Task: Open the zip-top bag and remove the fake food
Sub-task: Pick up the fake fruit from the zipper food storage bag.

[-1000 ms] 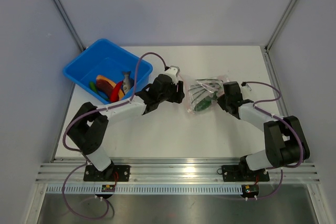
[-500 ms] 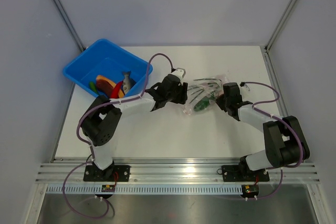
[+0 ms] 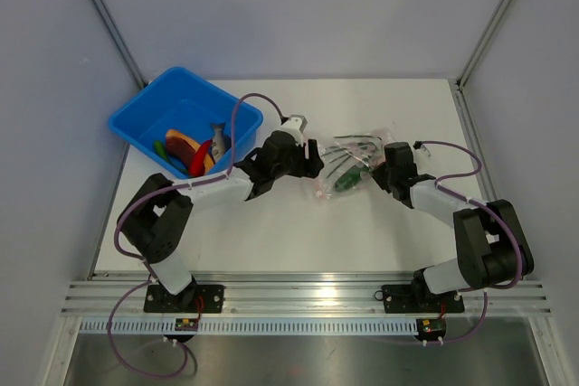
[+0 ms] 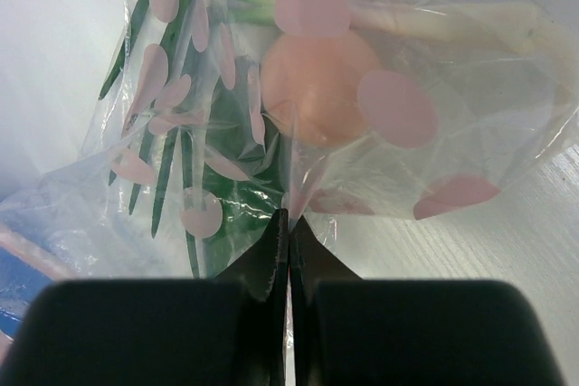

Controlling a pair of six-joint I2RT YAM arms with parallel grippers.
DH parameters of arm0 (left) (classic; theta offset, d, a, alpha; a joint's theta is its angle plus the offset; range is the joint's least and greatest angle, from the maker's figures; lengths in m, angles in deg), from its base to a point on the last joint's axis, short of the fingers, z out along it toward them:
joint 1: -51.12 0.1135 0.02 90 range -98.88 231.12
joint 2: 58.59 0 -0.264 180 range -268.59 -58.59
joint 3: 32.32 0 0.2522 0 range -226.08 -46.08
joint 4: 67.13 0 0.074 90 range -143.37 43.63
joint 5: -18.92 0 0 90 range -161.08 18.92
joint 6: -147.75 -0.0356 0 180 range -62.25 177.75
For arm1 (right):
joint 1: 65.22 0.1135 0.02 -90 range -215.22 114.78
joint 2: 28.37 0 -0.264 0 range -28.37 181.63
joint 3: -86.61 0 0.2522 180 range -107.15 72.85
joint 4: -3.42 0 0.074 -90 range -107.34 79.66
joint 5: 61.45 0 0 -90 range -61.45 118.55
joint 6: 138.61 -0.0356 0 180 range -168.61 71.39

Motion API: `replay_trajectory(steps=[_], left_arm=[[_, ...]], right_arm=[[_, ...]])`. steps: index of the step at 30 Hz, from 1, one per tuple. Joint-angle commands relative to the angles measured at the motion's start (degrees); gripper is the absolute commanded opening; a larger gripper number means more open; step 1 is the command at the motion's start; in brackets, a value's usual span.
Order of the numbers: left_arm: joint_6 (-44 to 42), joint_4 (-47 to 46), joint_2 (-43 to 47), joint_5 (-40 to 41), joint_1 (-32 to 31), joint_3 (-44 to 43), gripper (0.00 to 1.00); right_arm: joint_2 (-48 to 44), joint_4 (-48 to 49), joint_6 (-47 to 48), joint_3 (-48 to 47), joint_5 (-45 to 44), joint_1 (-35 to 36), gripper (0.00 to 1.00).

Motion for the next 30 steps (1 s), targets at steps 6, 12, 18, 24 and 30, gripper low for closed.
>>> replay_trajectory(steps=[6,12,18,24,30], left_arm=[[2.0,-5.8,-2.3,-3.5,0.2,-1.3,0.73],[2.2,-4.0,-6.1,-6.2,0.2,-3.9,0.5],[2.0,-7.3,-4.9,-9.2,0.9,-2.1,0.01],[5.1,-18.7,-0.3,-14.7,2.3,4.9,0.0],[10.8,-28.0,-0.4,-21.8,3.9,8.1,0.0]], right_arm=[[-0.3,2.2,0.9,-0.7,0.7,0.7,0.0],[-0.6,2.3,0.9,-0.6,1.0,0.5,0.0],[-0.5,2.3,0.7,-0.7,1.1,0.6,0.0],[1.4,2.2,0.4,-1.4,2.2,0.6,0.0],[1.2,1.8,0.4,-1.4,1.5,0.6,0.0]])
